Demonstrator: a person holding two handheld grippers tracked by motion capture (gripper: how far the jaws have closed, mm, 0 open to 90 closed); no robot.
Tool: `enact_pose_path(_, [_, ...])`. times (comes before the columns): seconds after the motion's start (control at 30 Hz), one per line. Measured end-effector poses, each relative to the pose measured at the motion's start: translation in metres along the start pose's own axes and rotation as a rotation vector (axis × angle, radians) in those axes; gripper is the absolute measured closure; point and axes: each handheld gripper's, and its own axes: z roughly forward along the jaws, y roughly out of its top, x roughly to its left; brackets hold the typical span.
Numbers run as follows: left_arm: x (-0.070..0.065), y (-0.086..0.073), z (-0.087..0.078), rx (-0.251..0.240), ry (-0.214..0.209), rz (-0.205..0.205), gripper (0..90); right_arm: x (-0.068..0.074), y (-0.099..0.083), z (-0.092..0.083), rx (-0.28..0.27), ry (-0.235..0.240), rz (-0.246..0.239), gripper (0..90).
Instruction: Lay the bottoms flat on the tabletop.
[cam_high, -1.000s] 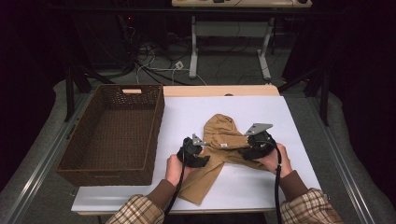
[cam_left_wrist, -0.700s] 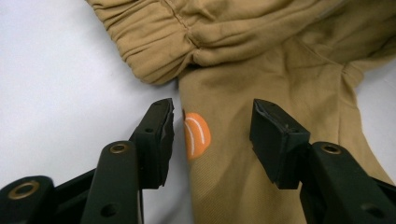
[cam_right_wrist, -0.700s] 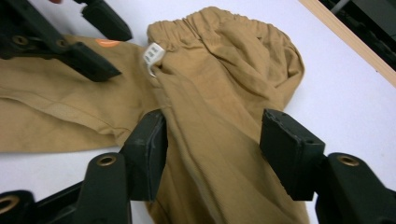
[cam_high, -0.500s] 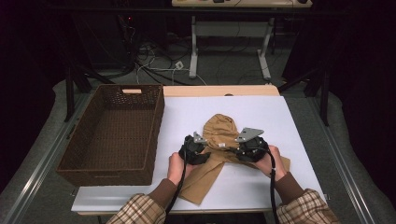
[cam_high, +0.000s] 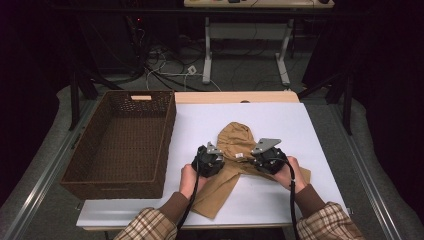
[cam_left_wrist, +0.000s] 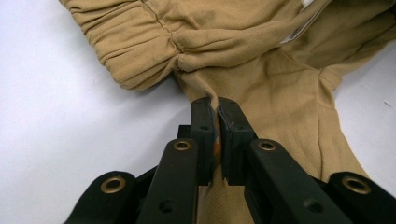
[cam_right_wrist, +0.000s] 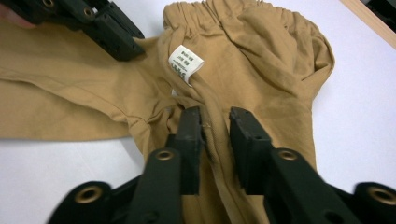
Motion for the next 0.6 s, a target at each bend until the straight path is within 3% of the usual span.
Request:
enact_pose_path(0.1, [-0.001, 0.000, -0.001, 0.002, 0.005, 0.005, 87.4, -0.002, 0.000, 0.000, -0.012, -0.032, 0.010, 84.1])
enact_pose_path(0.23, [-0.002, 0.000, -0.003, -0.008, 0.012, 0.003, 87.9, -0.012, -0.003, -0.005, -0.050, -0.074, 0.057, 86.1])
enact_pose_path(0.47, [-0.004, 0.001, -0.014, -0.041, 0.034, 0.011, 88.0, -0.040, -0.015, -0.018, -0.128, -0.166, 0.209, 86.5])
enact_pose_path(0.6, [-0.005, 0.000, -0.021, -0.052, 0.041, 0.018, 88.0, -0.053, -0.024, -0.018, -0.121, -0.221, 0.262, 86.5])
